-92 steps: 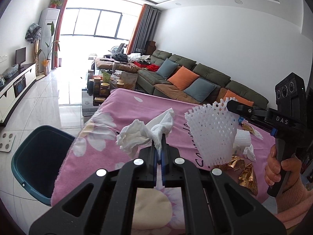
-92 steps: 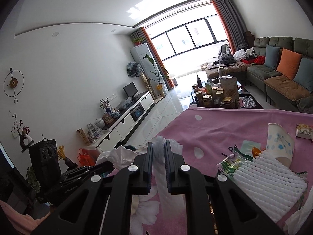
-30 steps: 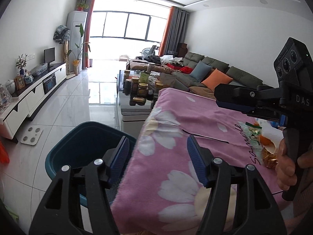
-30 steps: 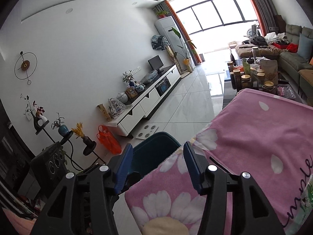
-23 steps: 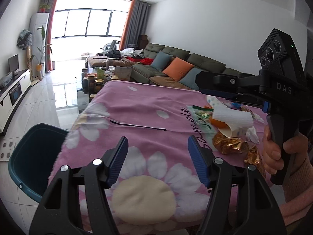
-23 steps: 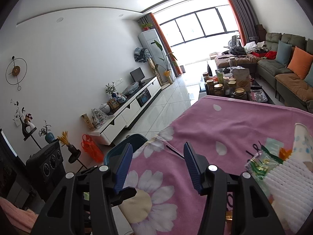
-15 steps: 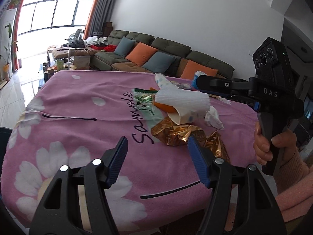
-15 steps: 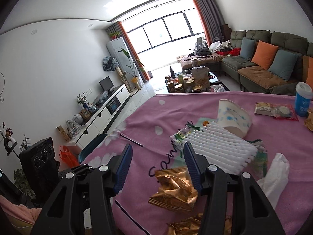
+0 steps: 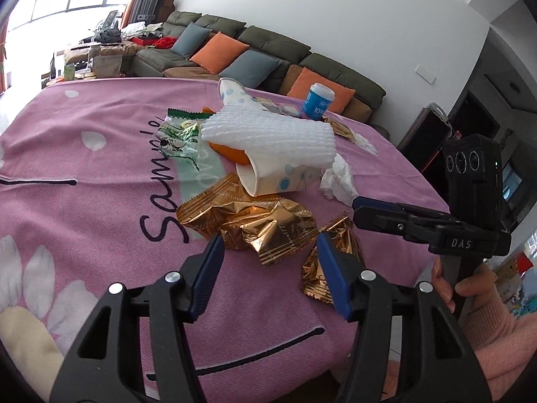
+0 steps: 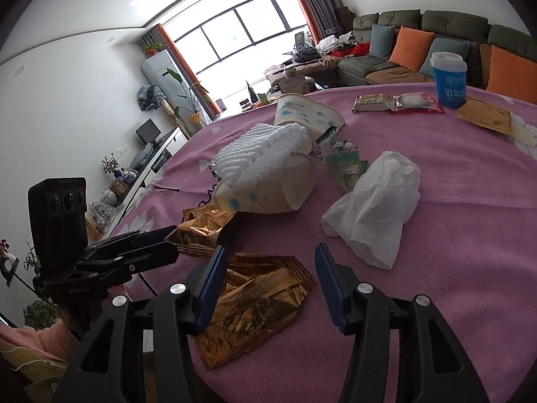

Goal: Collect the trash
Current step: 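Grasp a gold wrapper with the left tool while the right tool grasps another gold wrapper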

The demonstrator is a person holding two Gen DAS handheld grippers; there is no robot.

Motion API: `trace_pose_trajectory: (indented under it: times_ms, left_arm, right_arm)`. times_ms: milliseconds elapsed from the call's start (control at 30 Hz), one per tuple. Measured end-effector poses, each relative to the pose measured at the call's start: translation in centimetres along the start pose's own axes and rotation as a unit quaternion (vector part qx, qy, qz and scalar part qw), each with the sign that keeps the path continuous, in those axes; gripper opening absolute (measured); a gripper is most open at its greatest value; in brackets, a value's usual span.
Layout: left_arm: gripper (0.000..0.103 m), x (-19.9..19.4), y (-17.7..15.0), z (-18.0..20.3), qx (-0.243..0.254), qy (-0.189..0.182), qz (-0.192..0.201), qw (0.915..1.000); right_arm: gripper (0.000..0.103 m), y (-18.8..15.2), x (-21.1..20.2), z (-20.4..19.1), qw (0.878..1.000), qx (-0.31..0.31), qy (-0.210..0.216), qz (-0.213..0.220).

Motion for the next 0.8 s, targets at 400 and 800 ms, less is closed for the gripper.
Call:
trace_pose_trajectory:
  times_ms: [400,800]
  left_arm:
    - [0.003,0.2,-0.2,-1.0,-0.026,-0.017,-0.009,0.9995]
    - [0.002,-3.8,-0.9,-3.0,-0.017,0.025,0.021,0.9993]
  right_arm:
    - [0.046,-1.4,1.6,-1.4,0.999,-0.019,0.029,-0.029]
    - [0.020,-0.8,3.0,-2.7,0.999,-0.027,0.036,-0.026]
Point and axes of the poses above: each gripper's, at about its wrist camera, not at the fingertips, and x roughly the way its jaws point, z to its right, y to its top, the point moved 10 cm from there along x, roughly the way its jaws point, and after that the axes turned 4 degrees about -z, right-handed, at the moved point
